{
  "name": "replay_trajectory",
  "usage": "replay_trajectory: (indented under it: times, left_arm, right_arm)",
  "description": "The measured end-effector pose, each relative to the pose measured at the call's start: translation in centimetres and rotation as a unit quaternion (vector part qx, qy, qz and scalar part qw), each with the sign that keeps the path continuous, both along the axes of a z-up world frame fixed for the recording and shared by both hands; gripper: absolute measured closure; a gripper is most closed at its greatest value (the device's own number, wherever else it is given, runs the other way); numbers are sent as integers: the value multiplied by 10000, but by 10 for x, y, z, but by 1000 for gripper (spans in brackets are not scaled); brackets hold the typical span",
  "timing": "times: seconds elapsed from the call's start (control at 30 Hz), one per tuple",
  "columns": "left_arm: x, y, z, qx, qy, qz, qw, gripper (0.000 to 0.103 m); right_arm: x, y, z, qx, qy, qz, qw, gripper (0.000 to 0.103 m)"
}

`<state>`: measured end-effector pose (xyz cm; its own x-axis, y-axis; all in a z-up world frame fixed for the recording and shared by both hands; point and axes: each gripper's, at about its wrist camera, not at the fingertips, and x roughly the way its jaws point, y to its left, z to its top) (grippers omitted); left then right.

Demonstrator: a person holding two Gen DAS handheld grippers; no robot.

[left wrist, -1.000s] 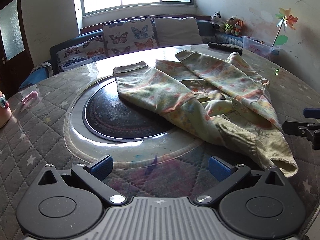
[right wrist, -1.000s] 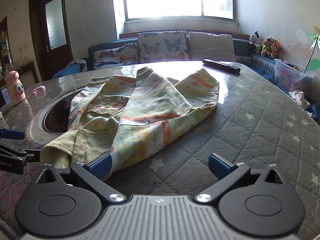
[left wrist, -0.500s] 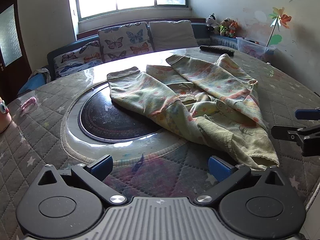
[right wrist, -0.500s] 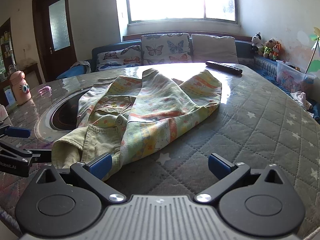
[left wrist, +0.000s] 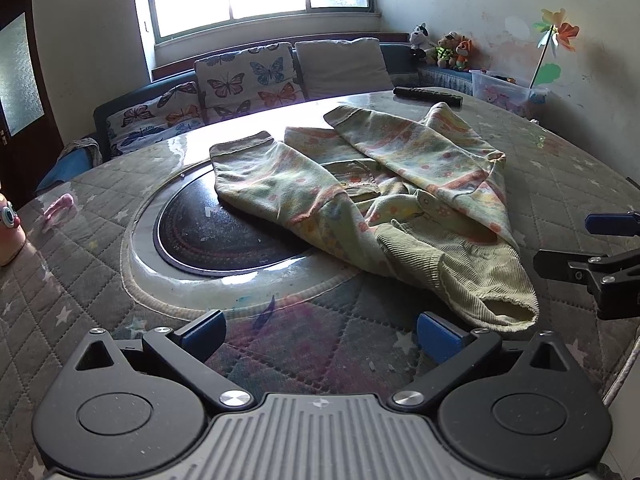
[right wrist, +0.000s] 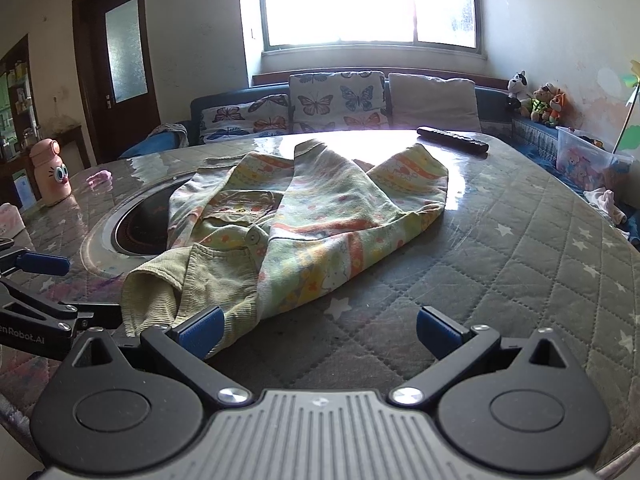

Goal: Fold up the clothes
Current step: 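Approach the crumpled patterned shirt with both open grippers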

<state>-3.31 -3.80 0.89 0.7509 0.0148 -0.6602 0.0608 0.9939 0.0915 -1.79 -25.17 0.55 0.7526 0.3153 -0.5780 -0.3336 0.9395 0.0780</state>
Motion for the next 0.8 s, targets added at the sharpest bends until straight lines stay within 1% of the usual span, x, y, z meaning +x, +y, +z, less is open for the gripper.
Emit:
replay_trajectory:
  times: [0.37, 0.8]
  left_arm:
    - [-3, -8, -2, 59, 144, 66, 9999, 0]
    - [-11, -11, -3, 63, 190, 76, 9998, 0]
  right_arm:
    - [1, 1, -3, 16, 9, 118, 9999, 0]
    - [-12, 2, 1, -34, -49, 141, 9999, 0]
